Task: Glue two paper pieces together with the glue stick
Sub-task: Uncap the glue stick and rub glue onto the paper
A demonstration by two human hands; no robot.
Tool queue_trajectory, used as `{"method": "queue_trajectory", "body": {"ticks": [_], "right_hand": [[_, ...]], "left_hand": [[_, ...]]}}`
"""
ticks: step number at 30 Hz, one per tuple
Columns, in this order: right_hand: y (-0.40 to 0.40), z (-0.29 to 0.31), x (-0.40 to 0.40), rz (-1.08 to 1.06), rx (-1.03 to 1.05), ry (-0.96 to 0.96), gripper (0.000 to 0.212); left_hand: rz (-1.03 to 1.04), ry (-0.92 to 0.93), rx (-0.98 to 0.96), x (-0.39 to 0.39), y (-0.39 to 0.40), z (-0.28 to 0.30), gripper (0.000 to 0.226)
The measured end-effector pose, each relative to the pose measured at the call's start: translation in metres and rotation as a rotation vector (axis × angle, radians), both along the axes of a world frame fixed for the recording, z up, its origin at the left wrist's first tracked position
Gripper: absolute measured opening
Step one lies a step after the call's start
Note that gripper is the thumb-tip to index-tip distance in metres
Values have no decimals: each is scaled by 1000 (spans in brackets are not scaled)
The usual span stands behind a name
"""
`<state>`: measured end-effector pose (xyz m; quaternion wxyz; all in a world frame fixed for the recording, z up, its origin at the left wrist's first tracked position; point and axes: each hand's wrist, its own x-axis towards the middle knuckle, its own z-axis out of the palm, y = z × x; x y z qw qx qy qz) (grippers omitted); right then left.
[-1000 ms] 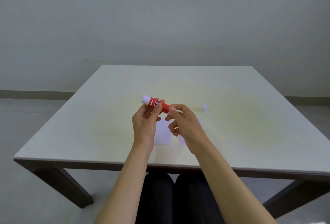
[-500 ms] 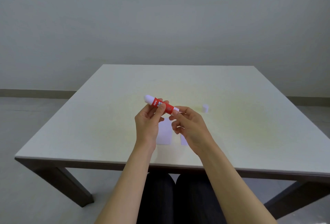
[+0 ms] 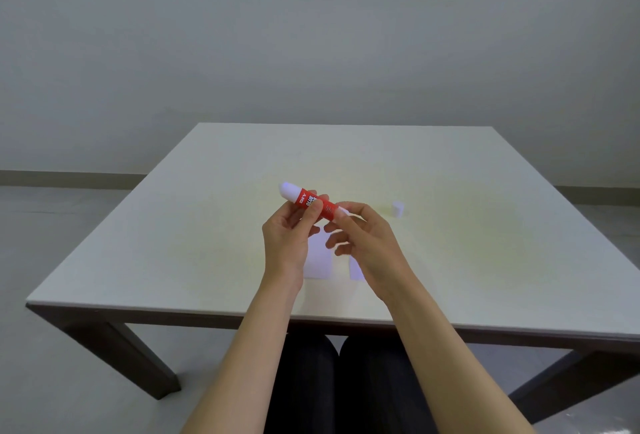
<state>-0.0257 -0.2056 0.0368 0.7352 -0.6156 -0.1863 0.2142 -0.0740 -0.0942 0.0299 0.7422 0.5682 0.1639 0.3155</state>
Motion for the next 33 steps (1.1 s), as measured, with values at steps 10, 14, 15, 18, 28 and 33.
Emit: {"method": "queue_trajectory", "body": {"ticks": [10, 14, 15, 18, 28, 33], "right_hand": [[6, -1, 2, -99, -145, 213, 53], [7, -2, -2, -57, -110, 129, 62], [8, -3, -4, -22, -83, 87, 59], [13, -5, -12, 82, 78, 59, 46], [0, -5, 17, -204, 326, 191, 8], [-2, -13, 29, -192, 279, 243, 11]], "left_hand": [[-71, -3, 52, -3, -1, -1, 12], [-69, -34, -25, -5, 2, -3, 11], [-67, -48, -53, -5, 4, -3, 12], [-60, -15, -18, -4, 5, -4, 13], [-240, 362, 492, -24, 79, -20, 66], [-442, 613, 891, -27, 116, -28, 64]]}}
